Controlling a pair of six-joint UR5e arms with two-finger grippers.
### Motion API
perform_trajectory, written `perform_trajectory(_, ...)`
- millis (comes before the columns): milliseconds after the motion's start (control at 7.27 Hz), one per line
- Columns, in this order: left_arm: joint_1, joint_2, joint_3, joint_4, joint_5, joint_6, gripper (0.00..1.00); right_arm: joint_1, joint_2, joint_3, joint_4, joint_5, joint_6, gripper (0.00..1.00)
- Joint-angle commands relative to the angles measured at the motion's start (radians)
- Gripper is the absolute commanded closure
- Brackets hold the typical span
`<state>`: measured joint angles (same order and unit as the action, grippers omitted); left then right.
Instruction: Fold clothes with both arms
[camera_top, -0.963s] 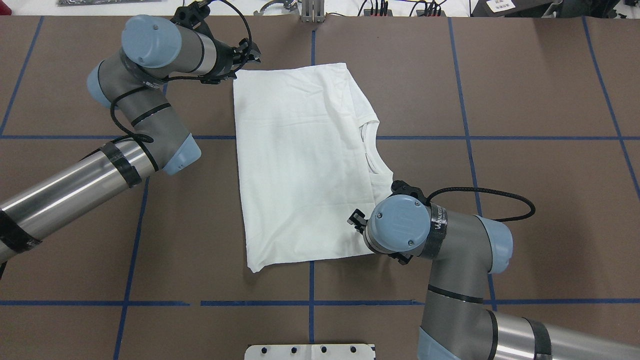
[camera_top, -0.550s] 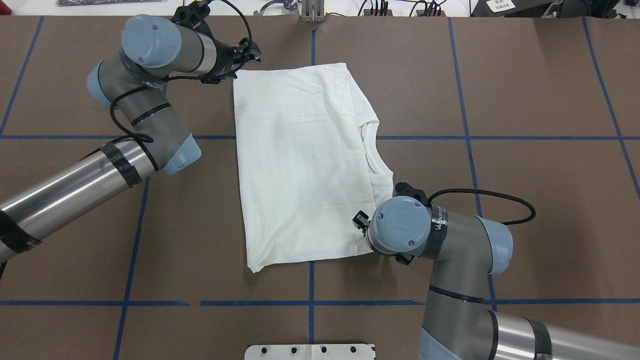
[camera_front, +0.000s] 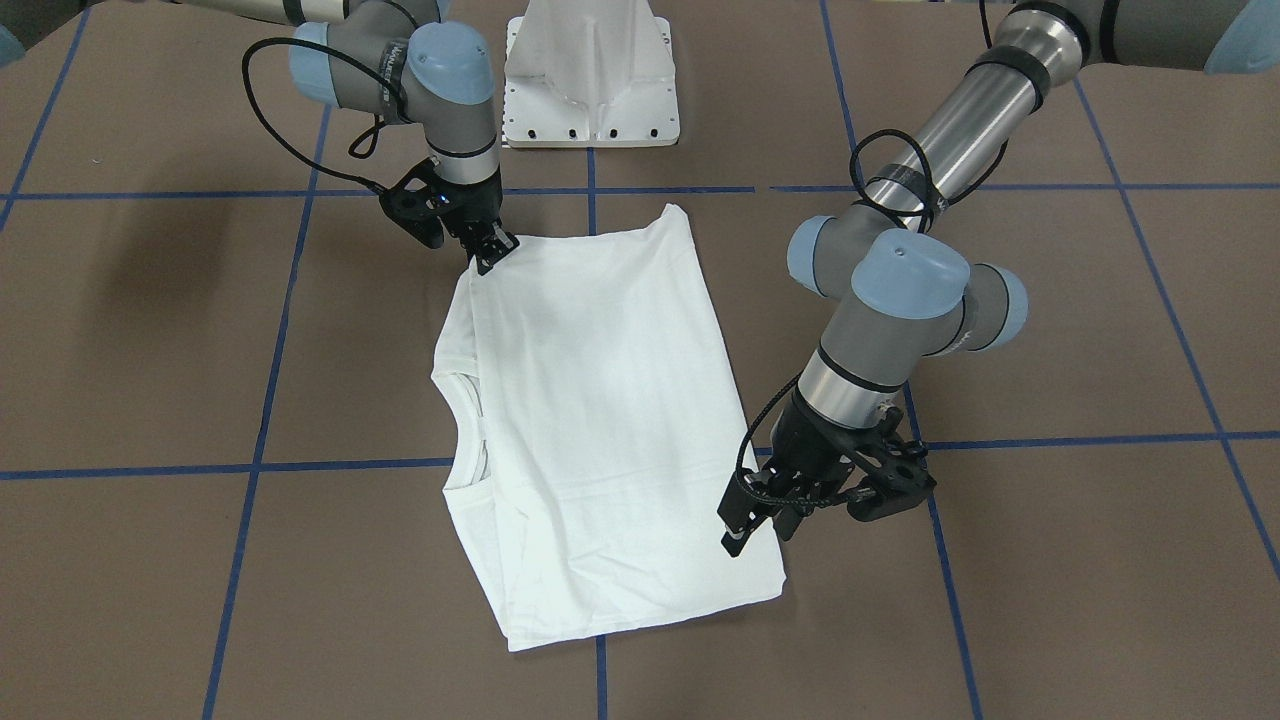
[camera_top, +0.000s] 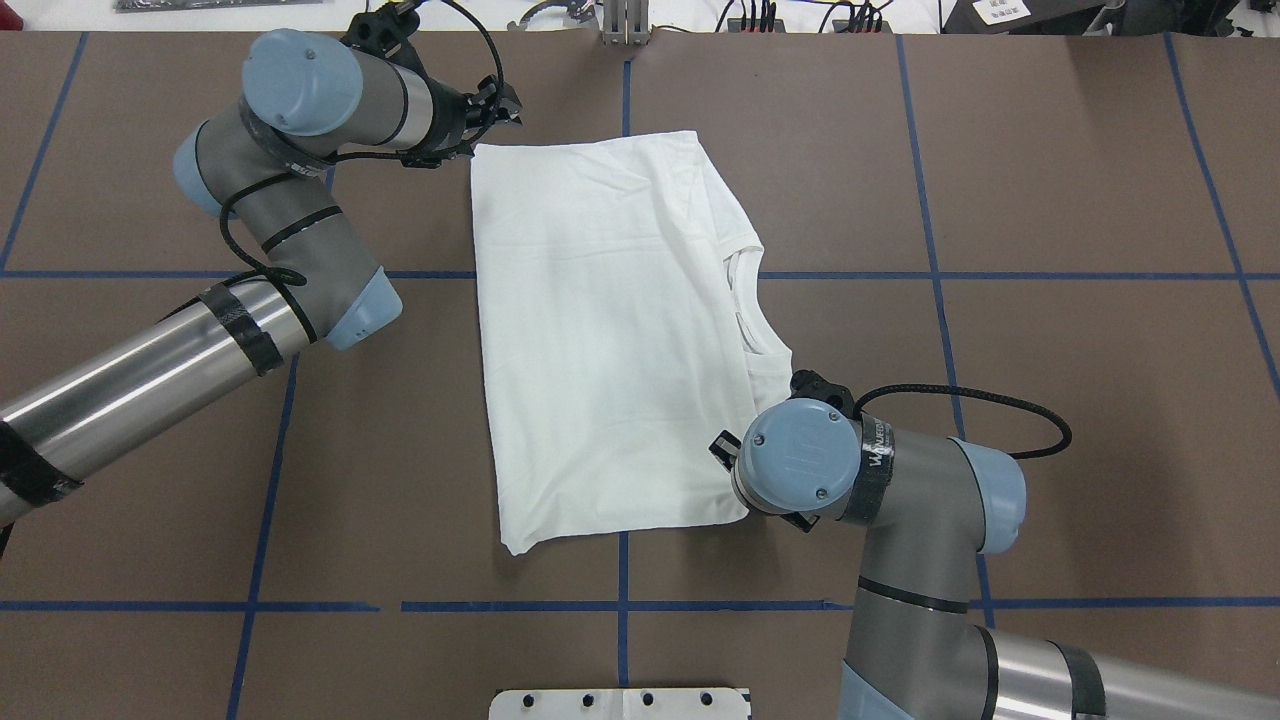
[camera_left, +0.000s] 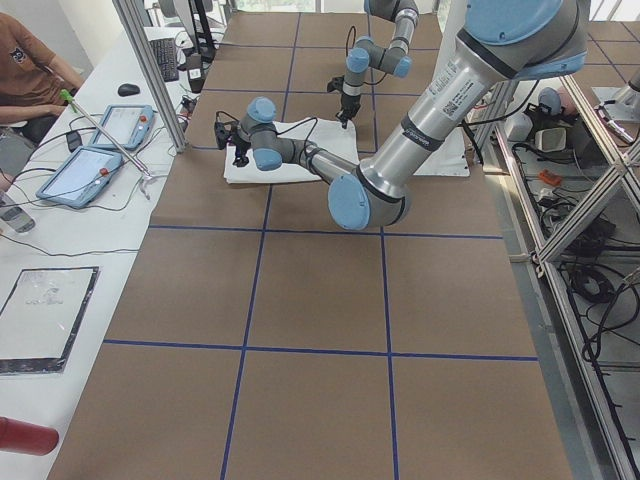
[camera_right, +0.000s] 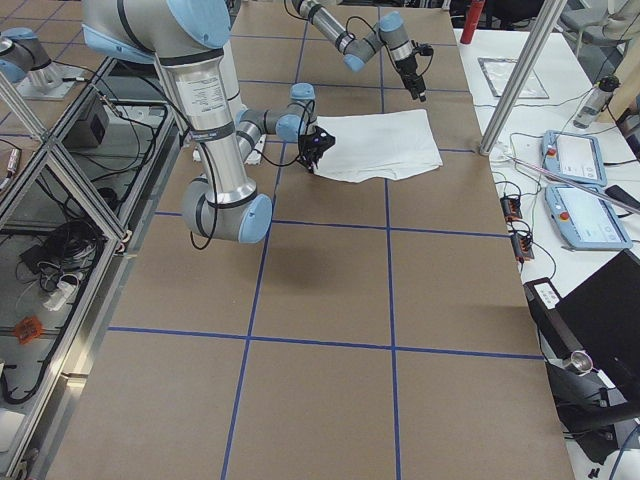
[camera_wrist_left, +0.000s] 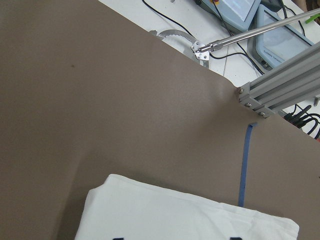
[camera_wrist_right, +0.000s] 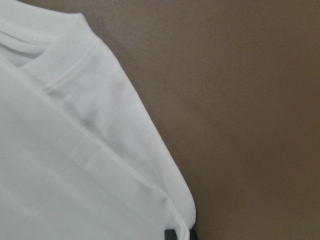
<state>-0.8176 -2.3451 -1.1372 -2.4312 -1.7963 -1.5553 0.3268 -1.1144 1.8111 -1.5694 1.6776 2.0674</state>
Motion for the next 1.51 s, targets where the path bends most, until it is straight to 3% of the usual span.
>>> perform_trajectory(0,0.000,0.000,-0.004,0.000,0.000,-0.002,0.24,0.000,-0.001,0.034,-0.047,-0.001,0.000,1.00)
perform_trajectory(275,0.006,0.035,-0.082,0.001,-0.002,-0.038,0.24,0.003,-0.005,0.085,-0.098,-0.001,0.000,1.00)
perform_trajectory(688,0.154,0.301,-0.508,0.127,0.006,-0.229,0.24,-0.031,-0.066,0.203,-0.116,0.005,0.011,1.00)
perform_trajectory(962,0.320,0.421,-0.718,0.202,0.040,-0.438,0.24,-0.061,-0.067,0.208,-0.116,0.007,0.039,1.00)
perform_trajectory(1238,0.527,0.421,-0.834,0.453,0.196,-0.534,0.24,-0.078,-0.076,0.218,-0.118,0.008,0.049,1.00)
perform_trajectory(1375,0.590,0.428,-0.835,0.465,0.205,-0.578,0.23,-0.081,-0.076,0.220,-0.118,0.008,0.049,1.00)
